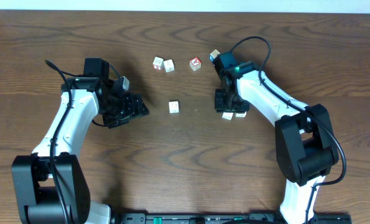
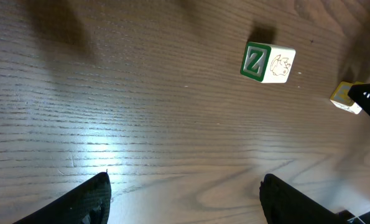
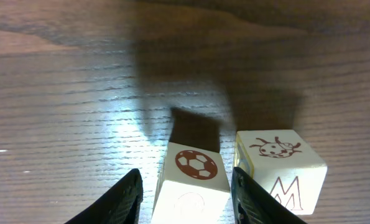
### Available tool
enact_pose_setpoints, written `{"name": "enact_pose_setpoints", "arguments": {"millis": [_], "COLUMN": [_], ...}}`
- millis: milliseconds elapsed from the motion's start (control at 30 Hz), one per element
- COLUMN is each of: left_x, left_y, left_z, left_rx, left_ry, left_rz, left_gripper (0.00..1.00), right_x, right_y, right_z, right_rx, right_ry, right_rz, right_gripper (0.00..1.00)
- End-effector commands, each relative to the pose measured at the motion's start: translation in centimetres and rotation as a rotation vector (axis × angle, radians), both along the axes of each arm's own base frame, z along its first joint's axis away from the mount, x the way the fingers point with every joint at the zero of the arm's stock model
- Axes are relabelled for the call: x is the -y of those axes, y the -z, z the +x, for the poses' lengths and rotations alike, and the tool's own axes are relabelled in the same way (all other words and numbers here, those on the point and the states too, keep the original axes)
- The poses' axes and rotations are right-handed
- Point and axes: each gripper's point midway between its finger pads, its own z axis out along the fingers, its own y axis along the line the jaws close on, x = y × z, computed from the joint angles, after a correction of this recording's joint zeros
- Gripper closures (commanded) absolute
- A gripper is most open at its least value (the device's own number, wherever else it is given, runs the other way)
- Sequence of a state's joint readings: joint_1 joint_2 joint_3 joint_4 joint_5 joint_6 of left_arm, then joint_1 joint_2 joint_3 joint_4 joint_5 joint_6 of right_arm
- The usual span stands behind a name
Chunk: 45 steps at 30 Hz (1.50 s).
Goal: Lift 3 blocks
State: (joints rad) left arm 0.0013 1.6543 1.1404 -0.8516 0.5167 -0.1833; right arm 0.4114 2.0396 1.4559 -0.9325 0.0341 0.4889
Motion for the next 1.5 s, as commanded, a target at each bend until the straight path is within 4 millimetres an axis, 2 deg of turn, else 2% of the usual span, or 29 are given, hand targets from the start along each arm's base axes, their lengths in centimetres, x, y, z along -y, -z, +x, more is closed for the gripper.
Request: {"name": "enact_pose_setpoints", "arguments": {"millis": [0,133,200,300,467,567,667,900,1133,1300,1367,1467], "left_x": [0.0,0.0,-0.1,-0.1,-0.1,-0.1,-0.1,-0.1,-1.1,-1.2,-1.2,-1.2], "left_y": [0.0,0.0,0.1,0.0,0.0,0.0,0.0,0.1,0.5,0.6,0.6,0.6], "left_z": [0.2,0.2,0.2,0.3,0.5,0.5,0.5,0.3,-0.1,-0.2,-0.2,-0.2], "left_rx": [0.002,0.002,0.003,0.007,0.018,0.017,0.017,0.006,-0.010,-0.017,-0.017,-0.018], "left_ry": [0.007,0.007,0.006,0.007,0.006,0.006,0.006,0.007,-0.001,-0.001,-0.001,-0.001], "left_rz": [0.006,0.007,0.013,0.013,0.013,0.014,0.013,0.014,0.075,0.085,0.085,0.085], "left_gripper": [0.23,0.23,0.23,0.23,0.23,0.23,0.23,0.23,0.23,0.23,0.23,0.23], "right_x": [-0.5,-1.6,-3.0,-5.6,-10.5,-13.8,-15.6,-16.7,-17.7,-17.5,-17.5,-17.4], "right_y": [-1.4,-4.1,-5.4,-6.2,-5.7,-5.1,-4.3,-1.6,-1.3,0.0,0.6,1.1], "right_z": [1.3,2.3,2.7,3.0,2.7,2.2,2.2,1.4,1.1,1.0,0.9,0.8], "right_rx": [0.032,0.046,0.052,0.065,0.120,0.170,0.221,0.270,0.300,0.292,0.282,0.269], "right_ry": [-0.033,-0.037,-0.046,-0.076,-0.173,-0.240,-0.232,-0.207,-0.215,-0.193,-0.192,-0.180], "right_rz": [0.007,0.052,0.115,0.224,0.303,0.330,0.294,0.148,0.128,0.099,0.093,0.090], "right_gripper": [0.55,0.54,0.54,0.54,0.52,0.46,0.46,0.45,0.45,0.45,0.46,0.55]}}
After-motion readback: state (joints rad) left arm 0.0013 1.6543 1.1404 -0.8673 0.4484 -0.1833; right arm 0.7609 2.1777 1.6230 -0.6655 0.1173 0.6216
